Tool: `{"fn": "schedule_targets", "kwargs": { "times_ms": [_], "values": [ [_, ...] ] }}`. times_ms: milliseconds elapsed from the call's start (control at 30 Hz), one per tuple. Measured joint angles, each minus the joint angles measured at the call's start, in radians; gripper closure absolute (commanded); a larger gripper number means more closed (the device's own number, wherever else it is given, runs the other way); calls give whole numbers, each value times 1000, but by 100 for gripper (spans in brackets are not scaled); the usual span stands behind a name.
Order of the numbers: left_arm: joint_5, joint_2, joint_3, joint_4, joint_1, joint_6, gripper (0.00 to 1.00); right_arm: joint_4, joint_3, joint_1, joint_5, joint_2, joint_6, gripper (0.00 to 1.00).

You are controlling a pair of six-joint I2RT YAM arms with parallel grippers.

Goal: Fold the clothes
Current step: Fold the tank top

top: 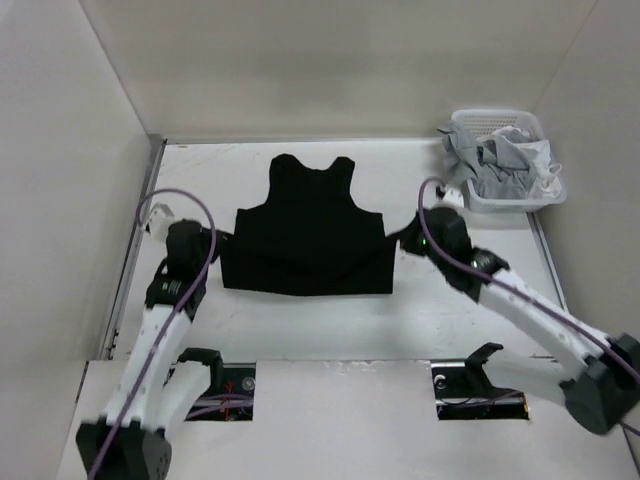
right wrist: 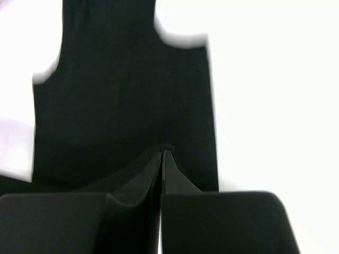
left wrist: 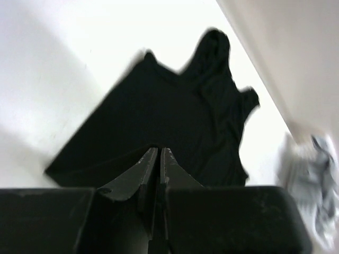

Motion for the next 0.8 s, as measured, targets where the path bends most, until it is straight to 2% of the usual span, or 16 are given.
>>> {"fn": "schedule_targets", "kwargs": {
  "times_ms": [100, 233, 267, 400, 467, 533, 600, 733, 800],
  "values": [
    [-31, 294, 121, 167, 29, 0, 100, 114, 209, -188, -126, 270, -51, 100],
    [-44, 685, 401, 332, 53, 12, 95, 194, 570, -282, -234, 617, -93, 98],
    [-42, 782, 492, 360, 56, 23, 92, 198, 672, -295, -259, 703, -100, 94],
    [-15, 1104, 803, 432, 71, 58, 62, 203, 1012, -337, -307, 1003, -114, 57],
    [11, 1204, 873, 444, 80, 58, 57, 200, 1099, -349, -316, 1102, -112, 52],
    [29, 1231, 855, 434, 91, 58, 56, 177, 1102, -360, -320, 1143, -108, 52],
    [32, 1196, 758, 443, 98, 56, 58, 161, 1035, -363, -315, 1133, -108, 56],
    [9, 970, 428, 468, 87, 43, 67, 204, 708, -342, -301, 962, -111, 87],
    [0, 817, 258, 479, 64, 23, 68, 234, 529, -315, -294, 836, -104, 94]
  ]
}}
